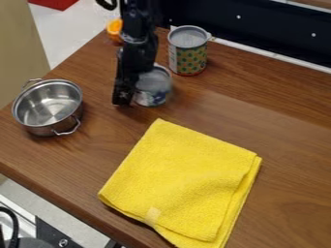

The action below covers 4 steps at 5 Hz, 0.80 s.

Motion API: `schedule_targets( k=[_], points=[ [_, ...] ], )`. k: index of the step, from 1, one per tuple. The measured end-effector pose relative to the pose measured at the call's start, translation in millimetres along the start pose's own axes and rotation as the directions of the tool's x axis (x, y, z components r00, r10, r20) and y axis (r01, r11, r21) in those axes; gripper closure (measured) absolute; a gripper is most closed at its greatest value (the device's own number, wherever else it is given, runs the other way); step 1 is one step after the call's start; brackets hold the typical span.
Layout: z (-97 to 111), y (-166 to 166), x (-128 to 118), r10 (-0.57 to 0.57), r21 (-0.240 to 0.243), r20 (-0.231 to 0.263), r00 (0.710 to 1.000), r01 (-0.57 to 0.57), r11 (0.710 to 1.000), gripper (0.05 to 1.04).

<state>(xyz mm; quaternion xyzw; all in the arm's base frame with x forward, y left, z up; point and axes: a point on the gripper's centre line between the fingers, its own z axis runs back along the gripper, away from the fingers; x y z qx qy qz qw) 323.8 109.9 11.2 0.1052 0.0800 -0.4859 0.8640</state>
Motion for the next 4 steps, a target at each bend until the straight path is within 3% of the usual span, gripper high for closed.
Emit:
schedule_targets(
  k=[1,3,4],
  points=[
    [17,-15,14,-0.029,0.039,0.033,0.999,0.028,0.999,0.087],
    [41,-5,33,0.0,0.04,0.068,0.998,-0.003,0.999,0.087],
    [45,-3,43,0.013,0.033,0.06,0.998,-0.015,0.999,0.087]
  ],
)
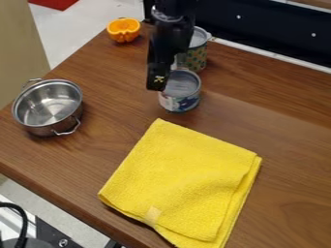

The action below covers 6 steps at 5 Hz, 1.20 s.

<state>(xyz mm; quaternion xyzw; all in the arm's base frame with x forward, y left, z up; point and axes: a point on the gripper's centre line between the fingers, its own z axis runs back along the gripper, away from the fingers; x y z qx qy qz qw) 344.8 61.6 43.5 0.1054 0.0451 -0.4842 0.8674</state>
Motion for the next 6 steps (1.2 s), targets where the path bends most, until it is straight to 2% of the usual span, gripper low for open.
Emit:
schedule_targets(
  k=[1,3,4,5,6],
  points=[
    [-4,-5,9,-0.014,-0.012,-0.009,1.0,0.014,1.0,0.087],
    [-2,-10,6,0.029,-0.067,0.002,1.0,-0.028,0.997,0.087],
    [8,-6,15,0.043,-0.072,0.005,0.999,-0.043,0.996,0.087],
    [9,-10,24,0.061,-0.12,0.011,0.998,-0.059,0.991,0.087],
    [17,-11,29,0.099,-0.142,0.01,0.995,-0.097,0.985,0.087]
  ],
)
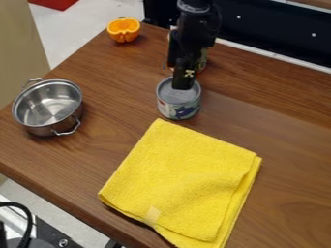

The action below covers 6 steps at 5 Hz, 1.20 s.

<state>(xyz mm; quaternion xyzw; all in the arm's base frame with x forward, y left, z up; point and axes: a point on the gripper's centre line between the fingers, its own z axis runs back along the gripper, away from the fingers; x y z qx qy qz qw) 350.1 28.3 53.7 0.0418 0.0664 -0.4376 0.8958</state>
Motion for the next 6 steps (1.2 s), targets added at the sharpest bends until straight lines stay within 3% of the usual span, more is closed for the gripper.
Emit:
schedule_targets(
  k=[1,2,3,4,5,6],
  points=[
    [5,-4,-9,0.006,-0.055,0.008,1.0,-0.005,0.998,0.087],
    [32,0,-24,0.119,-0.028,0.098,0.988,-0.117,0.993,0.087],
    [48,0,-50,0.295,-0.063,0.196,0.935,-0.288,0.955,0.087],
    [54,1,-77,0.481,-0.034,0.213,0.85,-0.485,0.874,0.087],
    [48,9,-101,0.637,-0.017,0.172,0.752,-0.644,0.765,0.087],
    [41,15,-119,0.727,-0.012,0.167,0.666,-0.736,0.677,0.087]
  ],
)
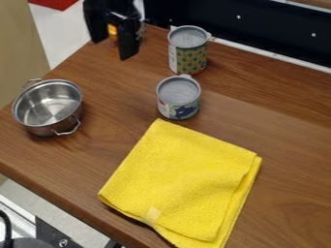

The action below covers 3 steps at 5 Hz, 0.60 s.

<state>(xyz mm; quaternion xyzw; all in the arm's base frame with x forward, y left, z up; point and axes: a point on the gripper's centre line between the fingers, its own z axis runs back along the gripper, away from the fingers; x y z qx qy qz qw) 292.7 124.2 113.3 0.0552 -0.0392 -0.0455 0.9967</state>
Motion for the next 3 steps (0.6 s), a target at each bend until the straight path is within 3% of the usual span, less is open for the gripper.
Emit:
schedule_targets(
  k=[1,3],
  points=[
    [5,17,1,0.138,0.046,0.056,0.989,-0.14,0.989,0.087],
    [-2,14,-24,0.167,0.017,0.018,0.986,-0.167,0.986,0.087]
  ],
)
